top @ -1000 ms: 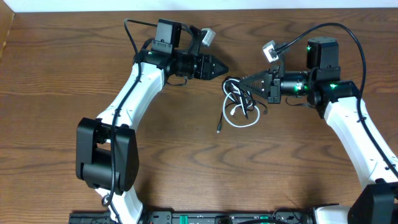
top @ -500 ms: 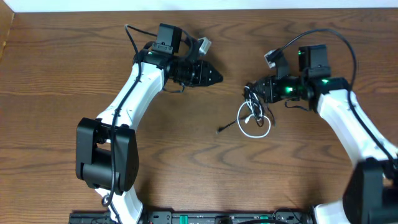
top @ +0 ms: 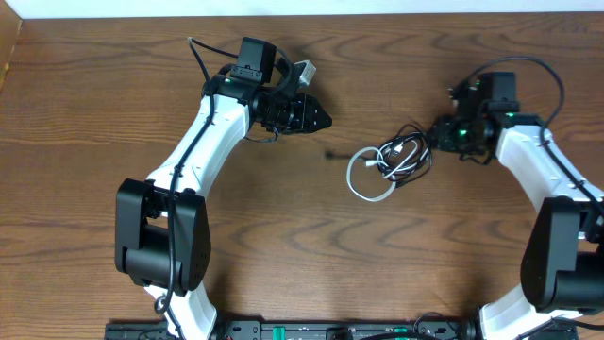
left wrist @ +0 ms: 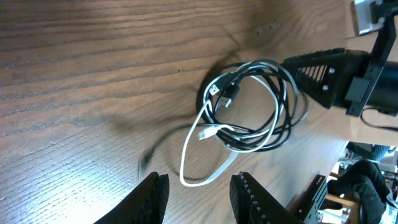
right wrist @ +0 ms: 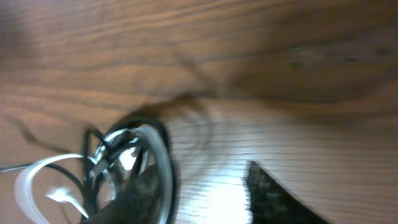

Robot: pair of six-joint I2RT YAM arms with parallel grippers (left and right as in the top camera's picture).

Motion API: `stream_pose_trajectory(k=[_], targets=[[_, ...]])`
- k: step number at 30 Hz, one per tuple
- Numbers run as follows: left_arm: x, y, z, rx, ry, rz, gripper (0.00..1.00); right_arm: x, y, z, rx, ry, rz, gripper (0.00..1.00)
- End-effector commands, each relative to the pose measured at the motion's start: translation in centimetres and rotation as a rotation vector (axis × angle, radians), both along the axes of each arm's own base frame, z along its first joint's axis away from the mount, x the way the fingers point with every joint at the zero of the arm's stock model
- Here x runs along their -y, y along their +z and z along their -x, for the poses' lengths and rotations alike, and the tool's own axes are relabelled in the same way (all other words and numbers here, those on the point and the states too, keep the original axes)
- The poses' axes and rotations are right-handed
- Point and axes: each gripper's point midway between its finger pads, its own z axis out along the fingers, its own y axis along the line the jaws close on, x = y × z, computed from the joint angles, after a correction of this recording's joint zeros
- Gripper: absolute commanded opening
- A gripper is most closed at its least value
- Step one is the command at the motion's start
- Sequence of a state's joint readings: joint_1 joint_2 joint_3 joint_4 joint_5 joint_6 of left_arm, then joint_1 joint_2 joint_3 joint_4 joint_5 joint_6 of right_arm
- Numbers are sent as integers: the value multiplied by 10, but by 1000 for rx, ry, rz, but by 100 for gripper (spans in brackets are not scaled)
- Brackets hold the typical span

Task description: Untangle cables

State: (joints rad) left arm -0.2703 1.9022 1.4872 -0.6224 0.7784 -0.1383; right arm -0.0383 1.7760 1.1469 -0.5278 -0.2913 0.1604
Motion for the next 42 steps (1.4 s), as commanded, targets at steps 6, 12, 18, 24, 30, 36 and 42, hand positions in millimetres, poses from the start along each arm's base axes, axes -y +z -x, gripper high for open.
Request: stream_pose_trajectory(k=[6, 12, 18, 24, 30, 36, 42], targets=[[-1, -1, -1, 7, 0, -13, 38, -3, 49, -17, 61, 114, -41, 56], [-1, -1, -1, 6, 0, -13, 37, -27, 57, -7, 36, 202, -96, 49], [-1, -1, 0, 4, 0, -13, 38, -19, 17, 10, -63, 220, 17, 42], [-1, -1, 0, 3, 0, -14, 37, -20, -18, 12, -71, 415, 72, 43], [-1, -2, 1, -5, 0, -16, 38, -21, -53, 16, -126, 477, 70, 36], [-2, -3, 3, -15, 0, -20, 38, -22, -48, 12, -115, 459, 70, 4], [-9, -8, -2, 3, 26, -66, 37, -35, 17, -11, 30, 426, 8, 1]])
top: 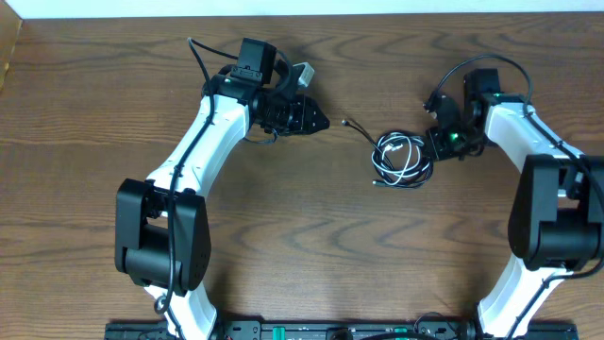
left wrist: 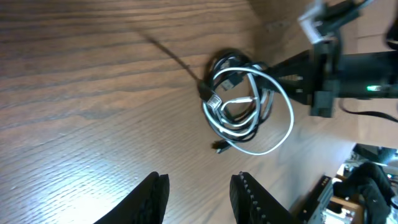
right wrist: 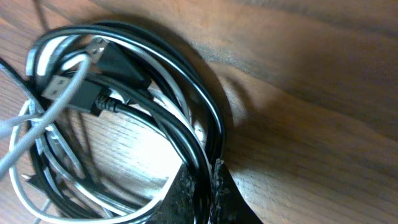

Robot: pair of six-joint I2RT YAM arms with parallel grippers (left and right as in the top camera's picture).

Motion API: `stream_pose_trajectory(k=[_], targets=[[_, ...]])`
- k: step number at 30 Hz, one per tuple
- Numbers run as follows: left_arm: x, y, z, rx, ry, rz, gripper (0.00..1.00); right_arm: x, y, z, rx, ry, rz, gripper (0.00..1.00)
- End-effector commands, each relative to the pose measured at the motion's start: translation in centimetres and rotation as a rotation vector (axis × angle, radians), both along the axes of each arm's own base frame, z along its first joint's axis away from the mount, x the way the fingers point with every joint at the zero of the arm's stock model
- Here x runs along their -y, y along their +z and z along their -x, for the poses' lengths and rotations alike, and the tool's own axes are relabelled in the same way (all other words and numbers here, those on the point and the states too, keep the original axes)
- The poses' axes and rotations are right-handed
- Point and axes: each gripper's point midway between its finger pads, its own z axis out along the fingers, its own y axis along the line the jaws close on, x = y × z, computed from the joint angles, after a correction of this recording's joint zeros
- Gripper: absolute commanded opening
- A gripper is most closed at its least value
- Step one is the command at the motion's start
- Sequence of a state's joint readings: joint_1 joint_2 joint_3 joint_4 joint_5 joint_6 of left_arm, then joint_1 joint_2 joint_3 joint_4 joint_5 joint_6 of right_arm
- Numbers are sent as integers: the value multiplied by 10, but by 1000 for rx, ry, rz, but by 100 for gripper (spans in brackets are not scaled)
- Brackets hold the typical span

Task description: Untangle cables

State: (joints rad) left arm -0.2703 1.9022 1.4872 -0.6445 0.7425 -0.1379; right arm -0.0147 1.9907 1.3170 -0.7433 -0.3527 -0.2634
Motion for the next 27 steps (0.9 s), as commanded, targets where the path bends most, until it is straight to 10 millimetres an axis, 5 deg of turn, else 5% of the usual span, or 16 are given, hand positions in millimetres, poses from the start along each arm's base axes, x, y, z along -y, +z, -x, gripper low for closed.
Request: stream_pose_trajectory(k=[1, 5, 8, 15, 21, 27], targets=[[-5, -1, -5, 21, 13, -28, 34, -21, 75, -25, 174, 10, -106, 1], [-7, 11, -9, 56, 22, -18, 29, -47, 143, -23, 308, 55, -243, 1], [-8, 31, -8, 105, 23, -5, 29, -61, 176, -14, 375, 86, -264, 1], [-5, 78, 2, 208, 12, 34, 37, -94, 190, 4, 374, 145, -284, 1], [5, 82, 9, 215, -13, 42, 43, -109, 198, 11, 363, 181, -360, 1], [5, 83, 7, 225, -12, 45, 44, -121, 251, 17, 430, 252, -541, 1]])
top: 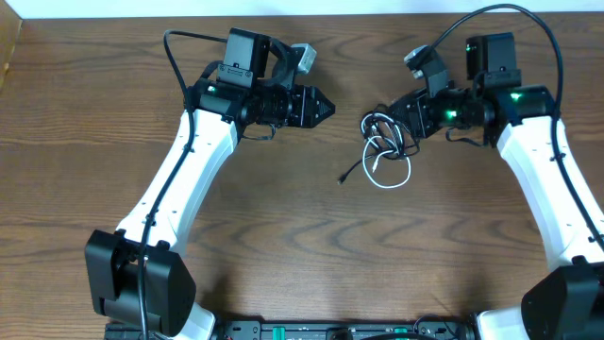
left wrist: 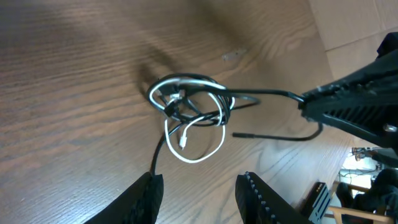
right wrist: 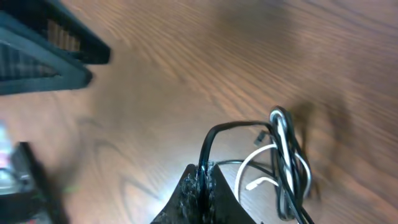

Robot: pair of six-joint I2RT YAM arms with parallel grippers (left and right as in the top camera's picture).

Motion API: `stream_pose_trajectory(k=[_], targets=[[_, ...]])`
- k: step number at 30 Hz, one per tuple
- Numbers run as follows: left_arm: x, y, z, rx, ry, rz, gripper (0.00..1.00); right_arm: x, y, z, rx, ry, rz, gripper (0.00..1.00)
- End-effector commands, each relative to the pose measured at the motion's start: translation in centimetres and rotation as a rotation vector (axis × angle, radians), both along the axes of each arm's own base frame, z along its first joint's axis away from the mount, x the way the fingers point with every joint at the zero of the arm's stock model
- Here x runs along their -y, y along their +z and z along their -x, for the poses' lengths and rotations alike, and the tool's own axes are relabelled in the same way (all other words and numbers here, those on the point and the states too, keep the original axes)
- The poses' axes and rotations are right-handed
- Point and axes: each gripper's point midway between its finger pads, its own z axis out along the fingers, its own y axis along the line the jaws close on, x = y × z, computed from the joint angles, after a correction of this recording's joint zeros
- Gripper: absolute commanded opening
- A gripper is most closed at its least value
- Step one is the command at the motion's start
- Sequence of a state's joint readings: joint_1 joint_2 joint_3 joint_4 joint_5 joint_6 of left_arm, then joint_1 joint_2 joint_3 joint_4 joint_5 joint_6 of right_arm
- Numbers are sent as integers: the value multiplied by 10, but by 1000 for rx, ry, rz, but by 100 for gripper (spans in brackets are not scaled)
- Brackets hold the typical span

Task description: Untangle cables

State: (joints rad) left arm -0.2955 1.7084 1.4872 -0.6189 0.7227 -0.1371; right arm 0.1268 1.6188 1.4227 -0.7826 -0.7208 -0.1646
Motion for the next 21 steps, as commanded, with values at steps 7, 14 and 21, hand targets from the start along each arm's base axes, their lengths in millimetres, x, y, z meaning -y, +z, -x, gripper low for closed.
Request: stream_pose_trajectory(k=[7, 14, 21], targets=[[0, 2, -4, 11, 3, 2, 44, -9, 50, 7, 52, 69, -138, 1], [-4, -2, -7, 16, 24, -25, 45, 33, -7, 4, -108, -165, 166, 1], [-4, -1, -7, 17, 24, -25, 44, 37, -13, 4, -115, -186, 192, 1]])
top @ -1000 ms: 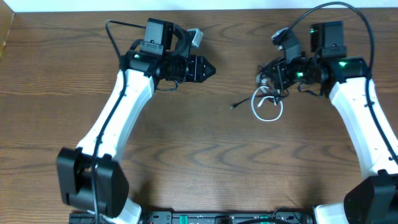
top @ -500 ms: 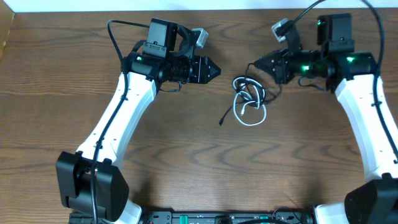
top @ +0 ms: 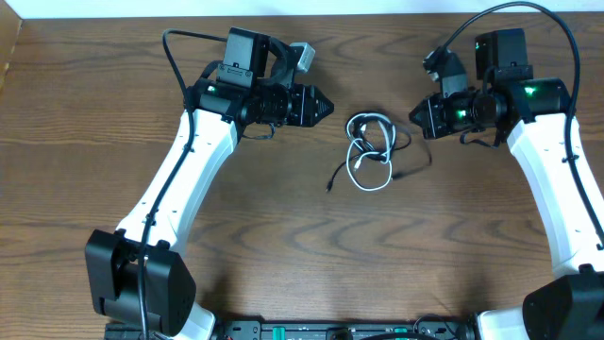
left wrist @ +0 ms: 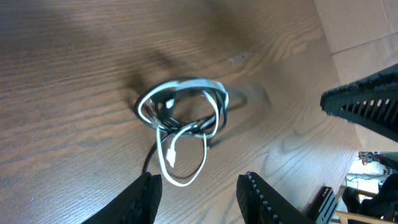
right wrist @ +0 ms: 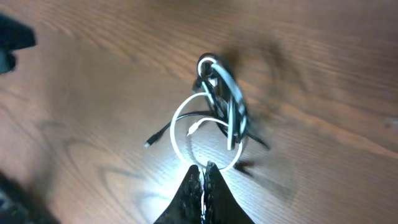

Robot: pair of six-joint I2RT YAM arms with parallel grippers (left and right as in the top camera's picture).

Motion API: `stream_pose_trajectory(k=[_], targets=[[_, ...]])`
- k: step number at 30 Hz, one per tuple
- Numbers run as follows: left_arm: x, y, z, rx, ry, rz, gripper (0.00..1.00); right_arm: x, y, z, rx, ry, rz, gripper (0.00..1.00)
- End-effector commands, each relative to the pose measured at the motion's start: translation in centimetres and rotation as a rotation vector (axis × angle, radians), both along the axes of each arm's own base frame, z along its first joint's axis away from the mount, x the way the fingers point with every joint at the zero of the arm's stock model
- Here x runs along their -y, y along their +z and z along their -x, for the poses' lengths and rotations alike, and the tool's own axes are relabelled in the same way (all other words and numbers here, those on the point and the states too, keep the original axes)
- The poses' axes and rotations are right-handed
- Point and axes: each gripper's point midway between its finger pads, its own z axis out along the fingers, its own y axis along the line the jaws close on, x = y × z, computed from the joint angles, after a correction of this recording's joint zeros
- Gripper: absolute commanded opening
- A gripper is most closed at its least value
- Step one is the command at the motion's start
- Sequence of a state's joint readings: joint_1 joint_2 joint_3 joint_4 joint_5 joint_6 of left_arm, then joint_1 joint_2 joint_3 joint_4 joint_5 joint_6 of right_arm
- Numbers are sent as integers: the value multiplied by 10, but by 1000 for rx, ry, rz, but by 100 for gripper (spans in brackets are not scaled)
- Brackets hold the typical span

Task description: Untangle cables

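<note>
The tangle of black and white cables lies on the wooden table between my two grippers, and also shows in the left wrist view and the right wrist view. A white loop hangs out at its near side. A black end trails to the left. My left gripper is open, up and left of the tangle, with nothing between its fingers. My right gripper is to the tangle's right, its fingers shut together with no cable between them.
The table's far edge meets a white wall. A cardboard box stands beyond the table in the left wrist view. A black strip of equipment runs along the near edge between the arm bases.
The right gripper was shut on a black cable with the tangle hanging from it. Now the tangle lies free on the table, a little further left, and the gripper is clear of it. Left arm unmoved.
First the tangle lay mid-table with the right gripper open at its right edge. Then the gripper was shut on a black loop. Later it held the tangle raised, and the left arm had shifted towards the far edge. Now the tangle lies loose between both grippers.
</note>
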State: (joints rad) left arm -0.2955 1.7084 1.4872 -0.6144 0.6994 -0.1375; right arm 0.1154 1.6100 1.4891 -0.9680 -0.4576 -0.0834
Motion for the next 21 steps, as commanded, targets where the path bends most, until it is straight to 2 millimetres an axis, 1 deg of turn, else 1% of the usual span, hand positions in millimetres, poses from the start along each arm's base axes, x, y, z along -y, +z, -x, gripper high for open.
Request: stream_pose_trajectory(k=[1, 4, 7, 9, 11, 14, 16, 19, 20, 21], targets=[[-2, 0, -4, 8, 10, -9, 44, -10, 5, -2, 26, 37, -43, 1], [-2, 0, -3, 6, 9, -9, 45, -27, 17, -4, 64, 93, -127, 1], [-2, -1, -3, 3, 9, -10, 44, -33, 17, -5, 81, 103, -107, 1], [-2, -1, -2, 0, 9, -11, 45, -31, 7, -9, 67, 64, -48, 1], [-2, -1, -2, -3, 9, -12, 44, -28, -7, -17, 43, -12, 17, 4], [-2, -2, -2, -4, 9, -13, 44, -29, -27, -31, 18, -64, 46, 15], [-2, -2, -2, -4, 9, -13, 44, -31, -40, -39, -3, -82, 40, 18], [-2, -3, -1, -10, 10, -13, 45, -28, -62, -50, -50, -132, 30, 24], [-1, -3, 0, -17, 10, -12, 46, -25, -67, -52, -65, -149, 27, 27], [2, -5, 1, -19, 6, -12, 50, -22, -71, -54, -76, -164, 26, 30]])
